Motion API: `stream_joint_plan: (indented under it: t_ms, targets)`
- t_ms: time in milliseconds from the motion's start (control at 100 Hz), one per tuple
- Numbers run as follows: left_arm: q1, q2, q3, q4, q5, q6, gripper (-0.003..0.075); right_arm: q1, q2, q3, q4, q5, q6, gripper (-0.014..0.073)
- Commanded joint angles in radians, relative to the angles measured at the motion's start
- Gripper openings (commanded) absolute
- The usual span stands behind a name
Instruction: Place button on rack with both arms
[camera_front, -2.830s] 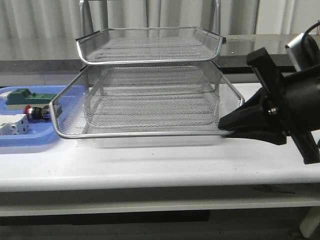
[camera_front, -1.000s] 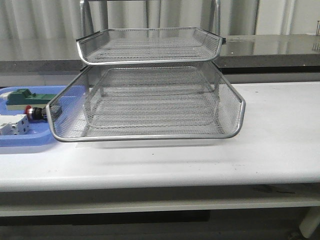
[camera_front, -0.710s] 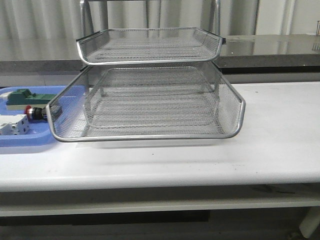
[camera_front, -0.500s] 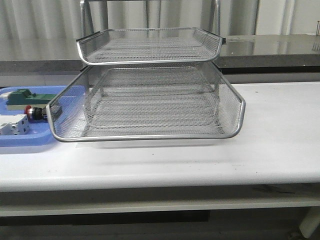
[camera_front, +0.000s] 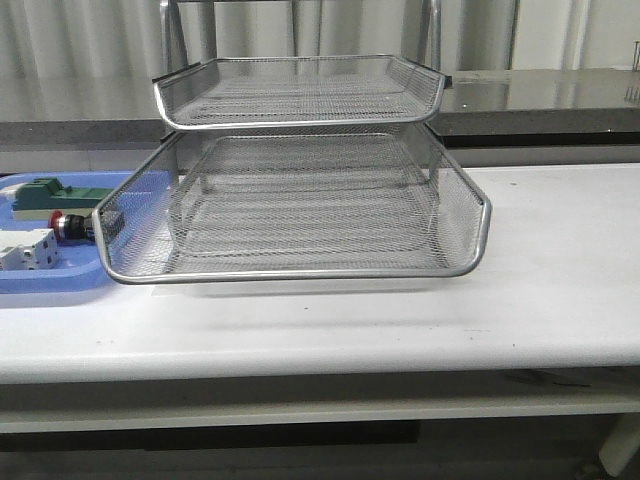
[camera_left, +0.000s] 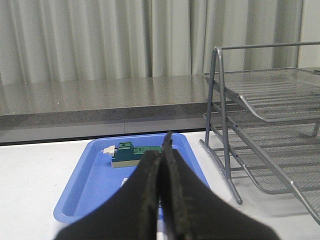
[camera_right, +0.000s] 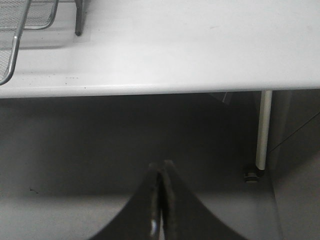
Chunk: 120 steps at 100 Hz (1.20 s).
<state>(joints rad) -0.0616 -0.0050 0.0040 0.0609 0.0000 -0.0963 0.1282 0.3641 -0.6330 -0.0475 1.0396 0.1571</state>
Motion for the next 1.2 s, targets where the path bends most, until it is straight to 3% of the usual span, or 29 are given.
stream_joint_plan:
  t_ms: [0, 570, 670, 780, 890, 1080, 1190]
  targets:
    - [0.002, -0.032, 0.034, -0.001, -0.077, -0.011, -0.0020, 0.001, 0.006, -0.034, -0.016, -0.053, 0.000, -0.0067]
    - [0.002, -0.032, 0.032, -0.001, -0.097, -0.011, -0.0020, 0.001, 0.006, -0.034, -0.016, -0.053, 0.000, -0.0067]
    - [0.002, -0.028, 0.007, -0.109, -0.047, -0.011, -0.0020, 0.001, 0.006, -0.034, -0.016, -0.053, 0.000, -0.0067]
    - [0.002, 0.000, -0.068, -0.146, 0.093, -0.011, -0.0020, 0.001, 0.006, -0.034, -0.016, -0.053, 0.000, -0.0067]
    - [0.002, 0.066, -0.145, -0.164, 0.127, -0.011, -0.0020, 0.001, 0.006, -0.034, -0.016, -0.053, 0.000, -0.0067]
    - [0.002, 0.293, -0.351, -0.166, 0.194, -0.011, -0.0020, 0.001, 0.006, -0.034, -0.016, -0.053, 0.000, -0.0067]
    - [0.002, 0.460, -0.512, -0.164, 0.324, -0.007, -0.0020, 0.001, 0.006, -0.034, -0.016, -0.053, 0.000, -0.0067]
